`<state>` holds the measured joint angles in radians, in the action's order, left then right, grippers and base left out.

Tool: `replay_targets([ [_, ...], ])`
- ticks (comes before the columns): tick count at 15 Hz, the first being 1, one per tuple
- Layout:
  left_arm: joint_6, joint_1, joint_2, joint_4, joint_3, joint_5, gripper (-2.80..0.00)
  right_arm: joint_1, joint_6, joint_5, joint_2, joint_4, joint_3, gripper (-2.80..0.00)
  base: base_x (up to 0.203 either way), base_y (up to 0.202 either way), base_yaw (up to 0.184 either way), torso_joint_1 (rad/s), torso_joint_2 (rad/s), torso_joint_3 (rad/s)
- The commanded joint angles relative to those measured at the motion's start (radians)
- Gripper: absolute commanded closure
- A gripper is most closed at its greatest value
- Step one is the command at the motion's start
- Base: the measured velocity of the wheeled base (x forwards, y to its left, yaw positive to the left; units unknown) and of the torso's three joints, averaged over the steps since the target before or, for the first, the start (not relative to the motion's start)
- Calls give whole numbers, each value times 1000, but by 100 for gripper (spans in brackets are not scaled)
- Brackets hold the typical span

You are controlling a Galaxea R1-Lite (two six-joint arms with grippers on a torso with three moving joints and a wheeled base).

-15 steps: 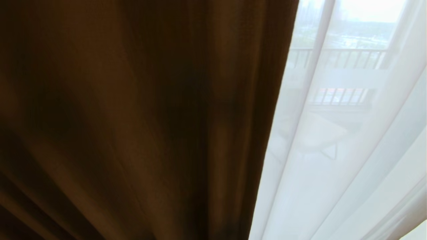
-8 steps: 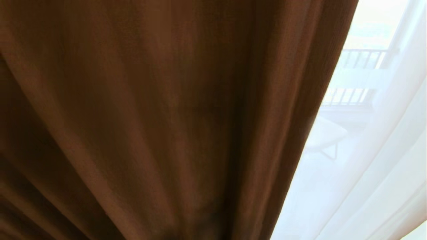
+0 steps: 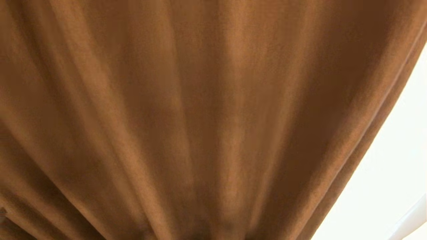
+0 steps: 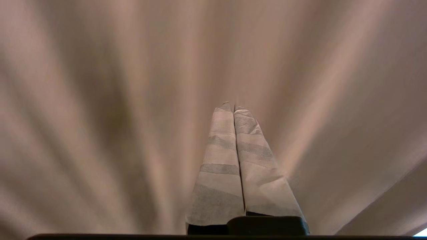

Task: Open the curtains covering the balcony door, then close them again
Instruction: Close the outer curtains on both sides

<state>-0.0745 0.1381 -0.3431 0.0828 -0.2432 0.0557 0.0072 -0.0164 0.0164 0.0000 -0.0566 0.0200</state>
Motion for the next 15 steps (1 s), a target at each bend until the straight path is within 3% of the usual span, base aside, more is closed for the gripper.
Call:
replay_targets([
  [1,3,-1,54,8,136,15,0,0,0,0,0,0,0,0,0,0,0,0,0,0],
  [3,13,-6,56,35,230,18,0,0,0,0,0,-1,0,0,0,0,0,0,0,0],
  [7,53,-151,104,-2,243,-13,0,0,0,0,0,0,0,0,0,0,0,0,0,0],
  [12,66,-147,332,-44,243,-24,0,0,0,0,0,0,0,0,0,0,0,0,0,0],
  [15,65,-144,342,-47,243,-25,0,0,0,0,0,0,0,0,0,0,0,0,0,0],
])
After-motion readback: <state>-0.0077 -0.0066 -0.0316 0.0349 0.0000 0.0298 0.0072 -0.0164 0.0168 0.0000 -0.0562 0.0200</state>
